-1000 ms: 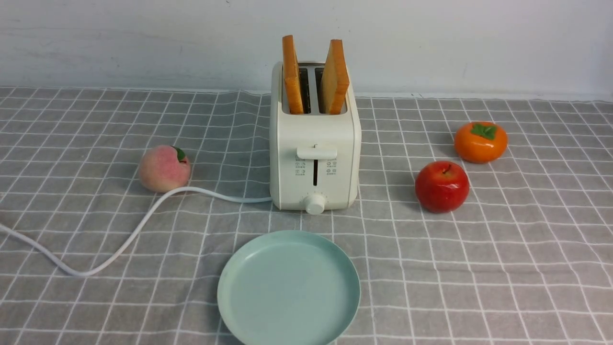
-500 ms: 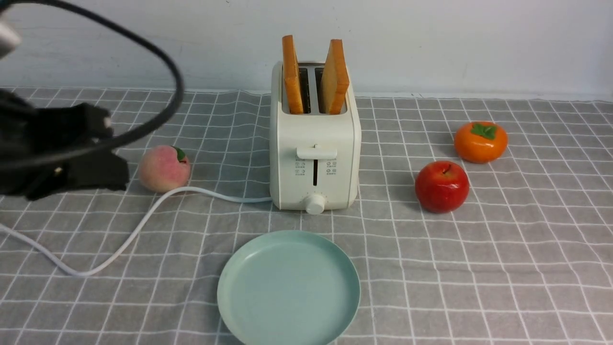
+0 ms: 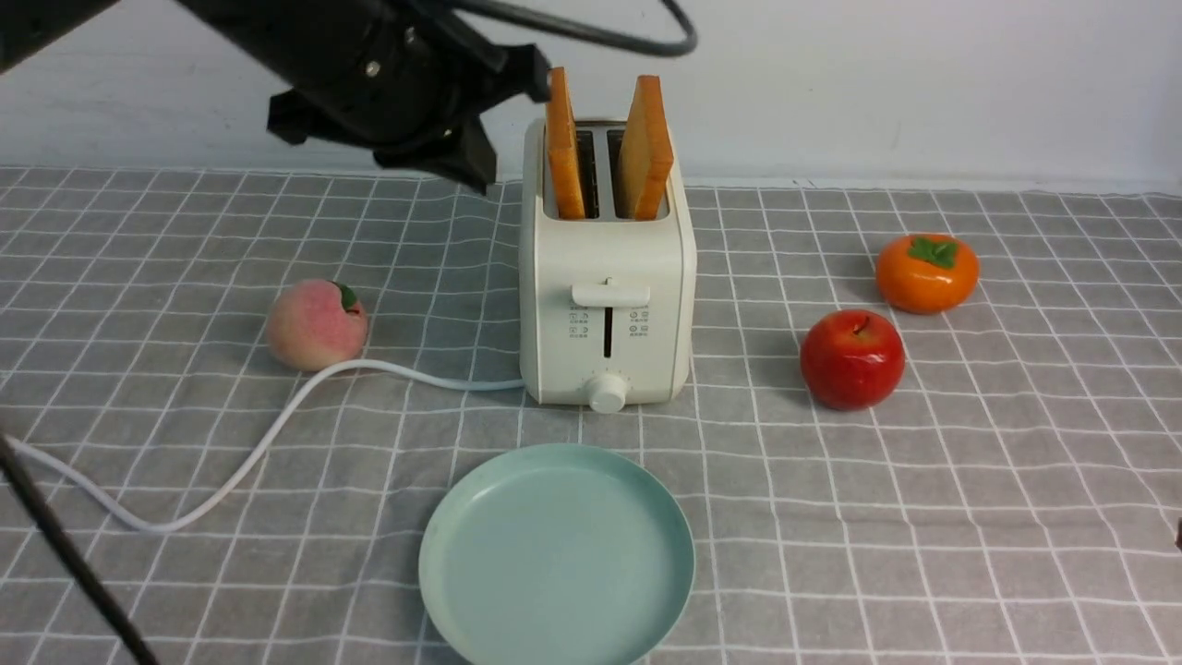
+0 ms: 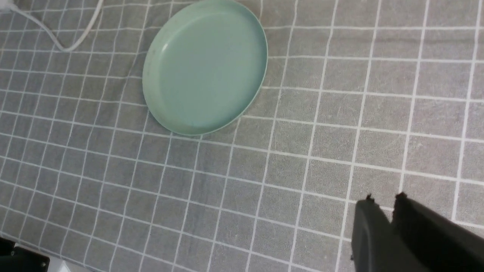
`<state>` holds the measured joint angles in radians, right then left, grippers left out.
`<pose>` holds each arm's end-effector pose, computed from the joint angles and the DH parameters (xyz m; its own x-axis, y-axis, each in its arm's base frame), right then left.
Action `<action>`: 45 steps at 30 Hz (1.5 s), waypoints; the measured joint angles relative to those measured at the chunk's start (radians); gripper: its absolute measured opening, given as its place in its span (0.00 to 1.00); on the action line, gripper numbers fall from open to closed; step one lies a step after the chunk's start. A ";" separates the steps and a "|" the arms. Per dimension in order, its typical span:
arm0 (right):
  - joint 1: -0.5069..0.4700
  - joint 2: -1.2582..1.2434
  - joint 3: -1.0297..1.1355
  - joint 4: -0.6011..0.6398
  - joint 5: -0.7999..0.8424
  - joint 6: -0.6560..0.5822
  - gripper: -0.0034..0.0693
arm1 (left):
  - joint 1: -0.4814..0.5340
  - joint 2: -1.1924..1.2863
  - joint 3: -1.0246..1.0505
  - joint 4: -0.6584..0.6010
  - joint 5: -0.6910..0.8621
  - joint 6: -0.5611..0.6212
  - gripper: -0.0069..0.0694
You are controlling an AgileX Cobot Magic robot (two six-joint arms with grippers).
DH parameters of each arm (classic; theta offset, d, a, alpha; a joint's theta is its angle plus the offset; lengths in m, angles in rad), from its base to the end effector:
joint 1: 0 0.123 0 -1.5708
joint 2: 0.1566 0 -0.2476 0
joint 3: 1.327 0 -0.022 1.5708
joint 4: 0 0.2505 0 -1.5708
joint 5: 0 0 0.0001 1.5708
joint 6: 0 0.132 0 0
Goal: Take toasted bread from bread machine on grey coffee table place on plate.
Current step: 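Reach for a toast slice standing in the toaster with the left gripper, then place the slice of bread on the plate with the left gripper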
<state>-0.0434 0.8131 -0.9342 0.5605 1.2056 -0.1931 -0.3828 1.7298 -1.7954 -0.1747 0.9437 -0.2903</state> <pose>0.1708 0.0582 0.3081 -0.8126 0.0591 -0.5798 -0.2334 0.8786 0.4166 0.3767 -0.1717 0.3259 -0.7820 -0.0944 -0.6161 0.1759 0.9149 -0.3634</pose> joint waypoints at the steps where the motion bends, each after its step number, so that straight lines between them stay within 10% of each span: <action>1: 0.000 0.000 0.016 0.001 -0.017 0.000 0.18 | -0.012 0.033 -0.049 0.007 -0.021 -0.001 0.07; 7: 0.000 -0.001 0.036 0.001 -0.048 0.000 0.19 | -0.025 0.142 -0.142 0.069 -0.185 0.023 0.11; 13: 0.000 -0.002 0.037 0.005 -0.066 0.000 0.20 | -0.025 0.244 -0.149 0.150 -0.365 0.065 0.56; 19: 0.000 -0.002 0.038 0.005 -0.066 -0.019 0.21 | -0.025 0.324 -0.149 0.163 -0.399 0.066 0.79; 21: 0.000 -0.002 0.038 0.005 -0.066 -0.021 0.21 | -0.025 0.354 -0.149 0.175 -0.398 0.066 0.77; 28: 0.000 -0.002 0.038 0.005 -0.060 -0.042 0.22 | -0.027 0.318 -0.149 0.175 -0.344 0.036 0.19; 45: 0.000 -0.002 0.039 0.020 -0.093 -0.052 0.24 | -0.027 -0.184 0.059 0.136 0.053 0.060 0.23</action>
<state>-0.0434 0.8112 -0.8953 0.5808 1.1127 -0.2451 -0.4096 1.5460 -1.7368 -0.0383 0.9967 -0.2306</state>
